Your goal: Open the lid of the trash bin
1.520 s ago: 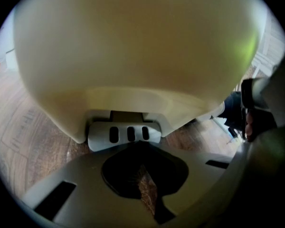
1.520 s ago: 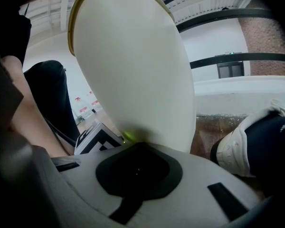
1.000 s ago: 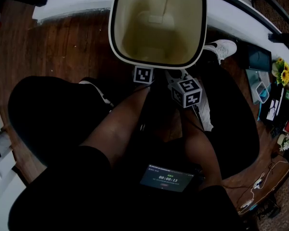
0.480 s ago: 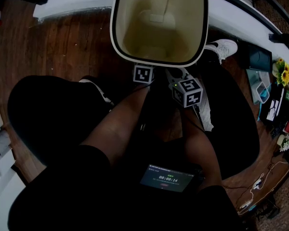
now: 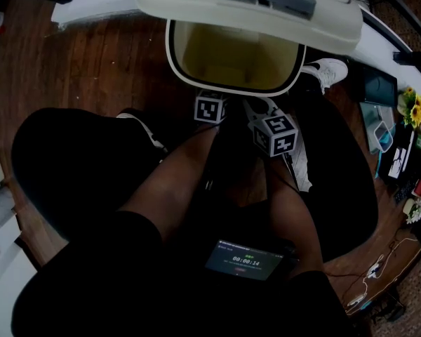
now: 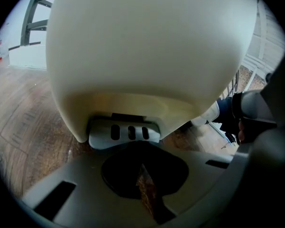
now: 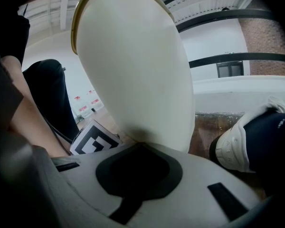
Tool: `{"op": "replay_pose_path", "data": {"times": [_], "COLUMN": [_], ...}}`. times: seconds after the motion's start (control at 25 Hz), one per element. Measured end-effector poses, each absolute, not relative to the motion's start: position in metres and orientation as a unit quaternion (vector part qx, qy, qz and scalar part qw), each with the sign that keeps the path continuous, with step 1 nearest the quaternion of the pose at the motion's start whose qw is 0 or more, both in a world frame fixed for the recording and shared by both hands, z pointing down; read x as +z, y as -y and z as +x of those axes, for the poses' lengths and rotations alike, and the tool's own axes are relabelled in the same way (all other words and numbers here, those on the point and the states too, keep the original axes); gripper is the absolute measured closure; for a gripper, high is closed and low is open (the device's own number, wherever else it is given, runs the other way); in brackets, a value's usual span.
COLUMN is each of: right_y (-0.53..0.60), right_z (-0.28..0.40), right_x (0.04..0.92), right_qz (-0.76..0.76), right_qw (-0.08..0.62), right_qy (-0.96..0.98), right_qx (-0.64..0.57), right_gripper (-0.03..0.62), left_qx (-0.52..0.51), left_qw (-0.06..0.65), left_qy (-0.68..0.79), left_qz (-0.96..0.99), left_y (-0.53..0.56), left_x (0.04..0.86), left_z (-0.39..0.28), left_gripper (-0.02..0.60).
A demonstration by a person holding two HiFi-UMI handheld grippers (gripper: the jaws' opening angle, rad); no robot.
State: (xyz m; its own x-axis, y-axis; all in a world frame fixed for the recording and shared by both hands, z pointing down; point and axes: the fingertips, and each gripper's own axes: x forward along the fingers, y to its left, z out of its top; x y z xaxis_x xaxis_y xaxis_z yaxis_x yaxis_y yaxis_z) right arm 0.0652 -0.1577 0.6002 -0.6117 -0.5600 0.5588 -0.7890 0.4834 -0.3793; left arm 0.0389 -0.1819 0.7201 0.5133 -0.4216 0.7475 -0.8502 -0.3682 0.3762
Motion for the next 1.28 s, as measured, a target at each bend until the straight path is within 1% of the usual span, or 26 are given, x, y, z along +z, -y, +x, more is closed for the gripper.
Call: {"op": "replay_pose_path", "data": {"times": [0.36,0.88,1.04,1.28], "right_y": [0.156,0.150,0.151,0.135], "right_z": [0.062,0.057,0.056,0.042], "right_x": [0.603,0.606,0.602,0.592], "right_qz": [0.399,0.393,0.396,0.384], "right_qw": [0.186,0.192,0.186,0.196], "right_qy": [0.841,0.841,0.842,0.848], "right_qx": [0.313,0.317,0.317,0.309], "right_gripper": [0.577,0.577,0.577,0.577], "left_qx": [0.272,0.265,0.246,0.225], "left_qw": [0.386,0.366,0.329,0.288], "left_qy": [0.408,0.396,0.358,0.305], "left_qz": [0.781,0.799,0.838,0.880], "left_y": [0.181,0.179,0.177,0.152], "left_x": [0.719,0.706,0.692,0.642], "left_z": [0.036,0.039,0.039,0.031], "left_gripper": [0.563,0.558,0.557,0.555]}}
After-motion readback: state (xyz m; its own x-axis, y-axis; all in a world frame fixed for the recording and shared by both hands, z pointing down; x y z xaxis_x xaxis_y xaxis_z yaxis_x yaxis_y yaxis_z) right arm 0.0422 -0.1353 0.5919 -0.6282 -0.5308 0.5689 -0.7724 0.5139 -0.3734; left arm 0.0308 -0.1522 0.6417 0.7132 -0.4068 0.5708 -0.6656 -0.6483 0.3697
